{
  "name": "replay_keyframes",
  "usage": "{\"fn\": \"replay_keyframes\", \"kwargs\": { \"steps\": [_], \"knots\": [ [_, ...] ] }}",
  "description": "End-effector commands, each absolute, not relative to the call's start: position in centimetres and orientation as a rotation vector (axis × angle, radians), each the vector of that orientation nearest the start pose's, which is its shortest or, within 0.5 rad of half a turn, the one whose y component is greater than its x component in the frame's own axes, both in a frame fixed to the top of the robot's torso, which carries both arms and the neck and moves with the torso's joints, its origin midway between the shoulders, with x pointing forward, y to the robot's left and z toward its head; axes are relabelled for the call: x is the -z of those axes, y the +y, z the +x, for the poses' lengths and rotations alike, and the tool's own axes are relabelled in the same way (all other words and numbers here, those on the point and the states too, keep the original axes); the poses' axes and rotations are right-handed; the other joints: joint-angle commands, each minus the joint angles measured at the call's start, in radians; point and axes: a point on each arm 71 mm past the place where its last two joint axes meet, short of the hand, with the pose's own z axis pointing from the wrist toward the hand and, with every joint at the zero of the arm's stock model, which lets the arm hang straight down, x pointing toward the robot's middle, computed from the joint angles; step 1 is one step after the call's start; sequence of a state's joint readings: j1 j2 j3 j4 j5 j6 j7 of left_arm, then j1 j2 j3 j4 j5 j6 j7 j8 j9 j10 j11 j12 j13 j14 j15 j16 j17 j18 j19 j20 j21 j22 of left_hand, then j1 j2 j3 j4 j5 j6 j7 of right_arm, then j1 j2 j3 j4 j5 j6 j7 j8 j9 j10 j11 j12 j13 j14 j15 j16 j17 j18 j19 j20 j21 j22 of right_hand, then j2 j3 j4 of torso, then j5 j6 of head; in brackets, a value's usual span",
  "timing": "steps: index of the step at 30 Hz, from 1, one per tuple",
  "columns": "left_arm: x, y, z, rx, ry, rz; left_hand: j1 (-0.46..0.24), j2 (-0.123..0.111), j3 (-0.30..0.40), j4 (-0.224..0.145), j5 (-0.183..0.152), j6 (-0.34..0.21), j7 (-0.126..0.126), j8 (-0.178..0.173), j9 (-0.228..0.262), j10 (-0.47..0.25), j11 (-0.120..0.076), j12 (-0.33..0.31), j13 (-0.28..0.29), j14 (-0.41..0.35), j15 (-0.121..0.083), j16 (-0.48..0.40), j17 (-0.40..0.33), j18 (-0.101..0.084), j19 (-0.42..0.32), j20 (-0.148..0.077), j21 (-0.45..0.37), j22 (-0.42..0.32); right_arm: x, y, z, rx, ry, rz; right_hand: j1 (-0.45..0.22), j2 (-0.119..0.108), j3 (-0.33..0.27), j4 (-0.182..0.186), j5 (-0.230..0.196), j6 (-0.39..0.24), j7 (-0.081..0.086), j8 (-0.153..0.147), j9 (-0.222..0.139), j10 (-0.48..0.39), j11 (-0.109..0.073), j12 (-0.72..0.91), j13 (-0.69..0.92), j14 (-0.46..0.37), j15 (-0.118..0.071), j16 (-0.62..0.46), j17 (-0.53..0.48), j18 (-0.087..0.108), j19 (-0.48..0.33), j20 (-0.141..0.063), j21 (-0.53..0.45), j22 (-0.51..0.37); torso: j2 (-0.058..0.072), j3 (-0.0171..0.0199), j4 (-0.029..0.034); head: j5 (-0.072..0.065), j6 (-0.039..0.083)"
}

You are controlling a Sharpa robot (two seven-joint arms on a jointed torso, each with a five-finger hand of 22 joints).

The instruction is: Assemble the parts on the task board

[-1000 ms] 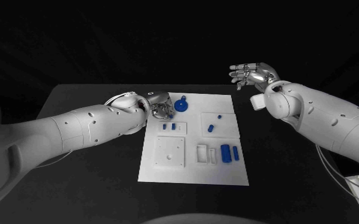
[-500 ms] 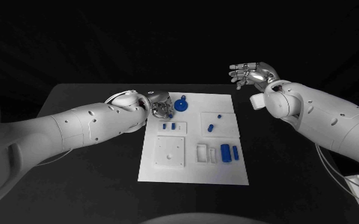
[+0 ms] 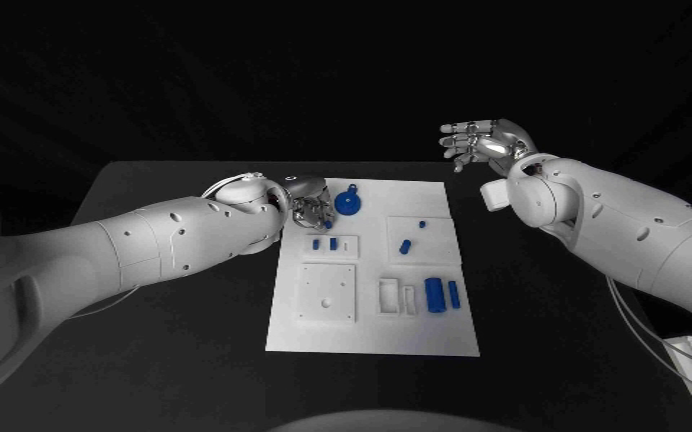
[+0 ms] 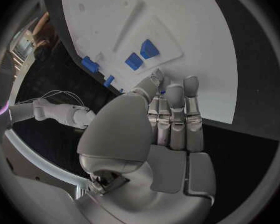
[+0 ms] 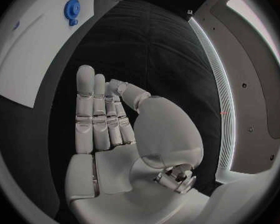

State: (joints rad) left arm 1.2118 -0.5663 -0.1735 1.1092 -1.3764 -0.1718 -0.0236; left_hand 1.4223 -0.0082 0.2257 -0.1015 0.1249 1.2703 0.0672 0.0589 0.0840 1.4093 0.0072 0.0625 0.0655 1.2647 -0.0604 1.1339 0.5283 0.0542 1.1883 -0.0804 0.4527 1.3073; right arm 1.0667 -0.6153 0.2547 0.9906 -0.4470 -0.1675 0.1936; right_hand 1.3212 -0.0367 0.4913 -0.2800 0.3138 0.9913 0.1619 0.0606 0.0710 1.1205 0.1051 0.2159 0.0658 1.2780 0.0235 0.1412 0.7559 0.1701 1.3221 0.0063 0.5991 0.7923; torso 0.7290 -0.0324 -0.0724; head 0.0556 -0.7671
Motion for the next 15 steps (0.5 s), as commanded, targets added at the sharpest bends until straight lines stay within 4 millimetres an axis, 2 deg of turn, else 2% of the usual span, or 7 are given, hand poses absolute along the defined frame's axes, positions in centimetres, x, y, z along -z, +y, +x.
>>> {"fn": "replay_keyframes", "kwargs": {
  "steps": [1, 4, 5, 12, 13, 14, 15],
  "knots": [
    [26.42, 17.65, 52.98, 0.562, 1.959, 0.239, 0.004, 0.015, -0.010, 0.000, -0.006, -0.007, 0.008, 0.005, 0.067, -0.010, -0.001, -0.001, 0.000, -0.007, 0.002, -0.005, -0.002, 0.011, -0.007, 0.002, -0.005, 0.020, 20.29, -25.66, 57.29, -1.257, 1.479, 0.966, -0.010, -0.002, -0.006, -0.002, 0.005, -0.001, 0.002, 0.002, 0.000, -0.004, -0.002, 0.003, -0.002, 0.000, 0.000, -0.008, -0.005, 0.045, -0.004, -0.006, -0.012, 0.000, 0.000, -0.0002, 0.0002, 0.000, 0.000],
    [26.39, 17.71, 52.99, 0.566, 1.955, 0.235, 0.003, 0.015, -0.020, 0.003, -0.009, -0.025, 0.005, 0.003, 0.061, -0.011, -0.003, -0.001, 0.001, -0.011, 0.001, -0.006, -0.002, 0.009, -0.010, 0.003, -0.008, 0.019, 20.32, -25.69, 57.30, -1.262, 1.479, 0.972, -0.010, 0.000, -0.004, -0.002, 0.005, -0.002, 0.003, 0.002, 0.000, -0.005, -0.001, 0.003, -0.002, -0.005, 0.004, -0.023, -0.025, 0.044, -0.015, -0.003, -0.027, -0.009, 0.000, 0.0000, 0.0006, 0.000, 0.000],
    [26.38, 17.75, 53.00, 0.567, 1.953, 0.233, 0.004, 0.015, -0.022, 0.003, -0.009, -0.039, 0.003, 0.003, 0.056, -0.012, -0.004, -0.001, 0.001, -0.012, 0.000, -0.007, -0.002, 0.008, -0.011, 0.003, -0.010, 0.019, 20.33, -25.70, 57.30, -1.263, 1.480, 0.974, -0.007, 0.000, -0.010, -0.004, 0.001, -0.004, 0.004, 0.001, 0.000, -0.006, 0.000, 0.005, -0.001, 0.025, 0.003, -0.054, -0.101, 0.046, -0.002, 0.001, -0.053, -0.031, 0.000, 0.0001, 0.0004, 0.000, 0.000],
    [26.24, 18.01, 53.06, 0.571, 1.934, 0.219, 0.011, 0.008, -0.031, 0.002, -0.010, -0.086, 0.001, 0.004, 0.035, -0.016, -0.006, -0.001, 0.002, -0.015, -0.001, -0.007, -0.003, 0.004, -0.012, 0.001, -0.015, 0.019, 20.57, -25.73, 57.29, -1.284, 1.483, 1.001, -0.009, 0.004, -0.006, -0.001, 0.007, -0.004, 0.004, 0.002, 0.000, -0.012, 0.005, -0.002, -0.003, -0.010, 0.018, -0.081, -0.170, 0.042, -0.033, 0.008, -0.092, -0.053, 0.000, 0.0003, 0.0005, 0.001, -0.001],
    [26.19, 18.04, 53.07, 0.573, 1.927, 0.216, 0.012, 0.004, -0.033, 0.001, -0.009, -0.096, 0.002, 0.004, 0.030, -0.005, -0.009, 0.005, 0.004, -0.014, -0.002, -0.004, -0.002, 0.003, -0.010, 0.000, -0.016, 0.019, 20.65, -25.73, 57.27, -1.294, 1.482, 1.015, -0.014, 0.006, 0.007, 0.000, 0.009, -0.007, 0.007, 0.002, 0.000, -0.026, 0.012, -0.014, -0.005, -0.044, 0.031, -0.081, -0.214, 0.042, -0.062, 0.018, -0.124, -0.073, 0.000, 0.0001, -0.0001, 0.002, -0.001],
    [26.16, 18.05, 53.07, 0.575, 1.922, 0.214, 0.013, 0.002, -0.034, 0.000, -0.009, -0.104, 0.000, 0.003, 0.026, -0.005, -0.011, 0.008, 0.005, -0.015, -0.003, -0.002, 0.000, 0.003, -0.010, -0.001, -0.017, 0.019, 20.70, -25.72, 57.27, -1.301, 1.483, 1.023, -0.015, 0.002, 0.021, -0.011, -0.005, -0.019, 0.010, 0.004, 0.003, -0.024, 0.014, -0.039, 0.000, -0.028, 0.033, -0.041, -0.407, 0.074, -0.034, 0.041, -0.192, -0.142, 0.000, 0.0001, -0.0001, 0.002, -0.001],
    [26.14, 18.07, 53.08, 0.576, 1.918, 0.212, 0.014, 0.001, -0.034, 0.000, -0.009, -0.108, -0.001, 0.003, 0.023, -0.006, -0.011, 0.008, 0.006, -0.016, -0.003, -0.001, 0.000, 0.002, -0.010, -0.002, -0.017, 0.019, 20.74, -25.71, 57.26, -1.306, 1.483, 1.028, -0.020, 0.002, 0.016, -0.003, 0.007, -0.010, 0.008, 0.005, 0.004, -0.021, 0.016, -0.041, -0.004, -0.041, 0.041, -0.060, -0.428, 0.065, -0.032, 0.044, -0.195, -0.145, 0.000, 0.0001, -0.0001, 0.002, -0.001]
  ]
}}
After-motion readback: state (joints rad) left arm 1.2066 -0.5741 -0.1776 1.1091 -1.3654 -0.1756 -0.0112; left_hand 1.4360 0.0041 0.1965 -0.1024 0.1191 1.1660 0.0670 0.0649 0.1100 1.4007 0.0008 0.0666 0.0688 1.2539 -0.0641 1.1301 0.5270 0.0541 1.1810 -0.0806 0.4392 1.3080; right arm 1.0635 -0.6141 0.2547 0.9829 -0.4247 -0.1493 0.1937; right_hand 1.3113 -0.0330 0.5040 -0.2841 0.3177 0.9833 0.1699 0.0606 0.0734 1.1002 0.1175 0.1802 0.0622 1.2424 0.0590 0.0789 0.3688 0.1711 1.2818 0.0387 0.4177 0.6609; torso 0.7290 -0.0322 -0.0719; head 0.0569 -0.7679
